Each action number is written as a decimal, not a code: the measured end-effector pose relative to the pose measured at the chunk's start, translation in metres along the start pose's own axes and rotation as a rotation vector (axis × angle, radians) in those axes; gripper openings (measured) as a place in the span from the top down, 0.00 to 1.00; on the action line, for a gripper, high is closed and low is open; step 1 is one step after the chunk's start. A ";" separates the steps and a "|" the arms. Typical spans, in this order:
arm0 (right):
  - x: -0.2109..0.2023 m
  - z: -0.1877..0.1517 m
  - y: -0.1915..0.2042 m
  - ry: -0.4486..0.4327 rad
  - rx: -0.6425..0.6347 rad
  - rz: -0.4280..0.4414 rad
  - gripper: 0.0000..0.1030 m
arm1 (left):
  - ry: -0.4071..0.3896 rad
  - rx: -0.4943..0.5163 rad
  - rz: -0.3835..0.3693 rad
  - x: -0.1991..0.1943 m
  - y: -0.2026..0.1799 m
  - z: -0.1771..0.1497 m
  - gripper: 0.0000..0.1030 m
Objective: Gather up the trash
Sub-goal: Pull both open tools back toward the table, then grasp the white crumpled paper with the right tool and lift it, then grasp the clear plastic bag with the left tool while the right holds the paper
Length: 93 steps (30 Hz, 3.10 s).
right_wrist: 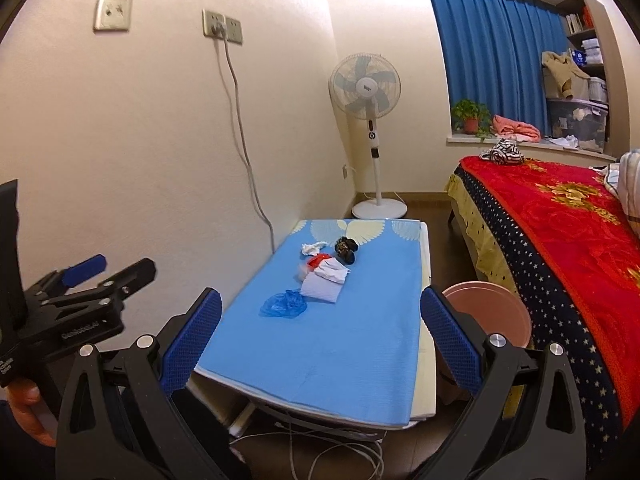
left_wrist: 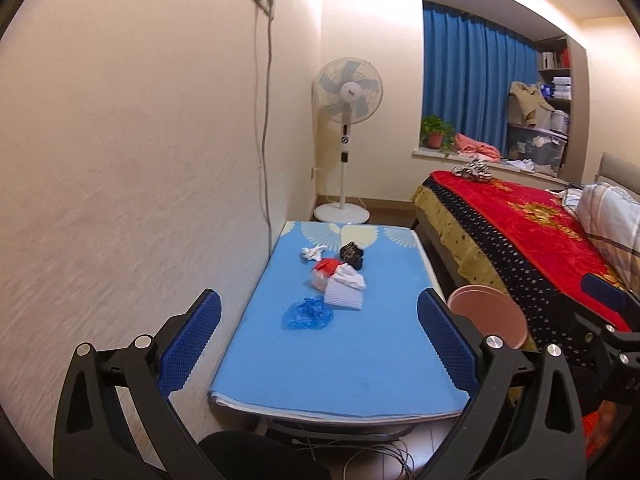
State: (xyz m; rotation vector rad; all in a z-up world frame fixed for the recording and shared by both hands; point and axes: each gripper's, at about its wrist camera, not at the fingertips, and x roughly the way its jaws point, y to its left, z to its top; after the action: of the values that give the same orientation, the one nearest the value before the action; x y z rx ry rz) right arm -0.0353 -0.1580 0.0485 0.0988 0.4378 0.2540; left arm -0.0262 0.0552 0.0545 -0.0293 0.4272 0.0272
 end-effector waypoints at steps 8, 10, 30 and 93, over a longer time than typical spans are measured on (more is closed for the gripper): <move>0.104 0.009 -0.003 0.033 -0.046 -0.047 0.06 | 0.053 -0.028 0.062 0.082 0.025 0.008 0.07; 0.141 0.009 -0.004 0.044 -0.048 -0.046 0.07 | 0.065 -0.026 0.074 0.110 0.030 0.011 0.07; 0.440 -0.035 -0.001 0.239 -0.090 -0.055 0.35 | 0.192 -0.035 0.135 0.293 0.053 -0.003 0.07; 0.353 0.020 -0.069 0.268 -0.065 -0.033 0.93 | 0.258 -0.051 -0.176 0.463 0.013 -0.050 0.86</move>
State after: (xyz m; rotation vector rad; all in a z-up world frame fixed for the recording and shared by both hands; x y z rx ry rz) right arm 0.2971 -0.1322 -0.0866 -0.0068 0.6964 0.2502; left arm 0.3737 0.0758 -0.1831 -0.1212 0.6806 -0.1400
